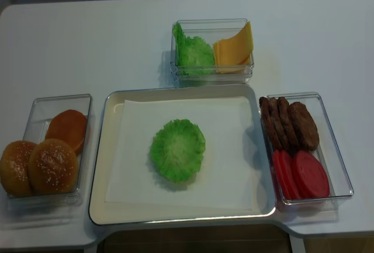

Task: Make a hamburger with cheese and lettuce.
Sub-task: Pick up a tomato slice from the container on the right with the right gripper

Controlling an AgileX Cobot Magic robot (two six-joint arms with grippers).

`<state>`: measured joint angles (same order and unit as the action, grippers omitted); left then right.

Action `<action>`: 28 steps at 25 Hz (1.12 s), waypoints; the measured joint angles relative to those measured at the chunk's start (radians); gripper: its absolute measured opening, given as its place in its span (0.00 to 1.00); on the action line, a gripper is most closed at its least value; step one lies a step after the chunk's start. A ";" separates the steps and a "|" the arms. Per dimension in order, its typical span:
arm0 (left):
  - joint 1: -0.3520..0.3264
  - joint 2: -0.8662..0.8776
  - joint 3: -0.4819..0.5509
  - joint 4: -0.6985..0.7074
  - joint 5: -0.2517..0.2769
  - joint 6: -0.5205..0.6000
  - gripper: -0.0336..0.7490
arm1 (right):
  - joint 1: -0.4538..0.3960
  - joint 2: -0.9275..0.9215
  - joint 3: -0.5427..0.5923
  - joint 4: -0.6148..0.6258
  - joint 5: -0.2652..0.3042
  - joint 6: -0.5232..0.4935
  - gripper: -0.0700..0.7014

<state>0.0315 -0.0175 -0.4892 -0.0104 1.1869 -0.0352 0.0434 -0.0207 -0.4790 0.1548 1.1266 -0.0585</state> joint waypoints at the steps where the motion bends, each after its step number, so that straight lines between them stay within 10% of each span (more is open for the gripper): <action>1: 0.000 0.000 0.000 0.000 0.000 0.000 0.51 | 0.000 0.000 0.000 0.000 0.000 0.000 0.68; 28: 0.000 0.000 0.000 0.000 0.000 0.000 0.51 | 0.000 0.000 0.000 0.000 -0.002 0.002 0.63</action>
<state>0.0315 -0.0175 -0.4892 -0.0104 1.1869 -0.0352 0.0434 -0.0207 -0.4790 0.1548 1.1251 -0.0566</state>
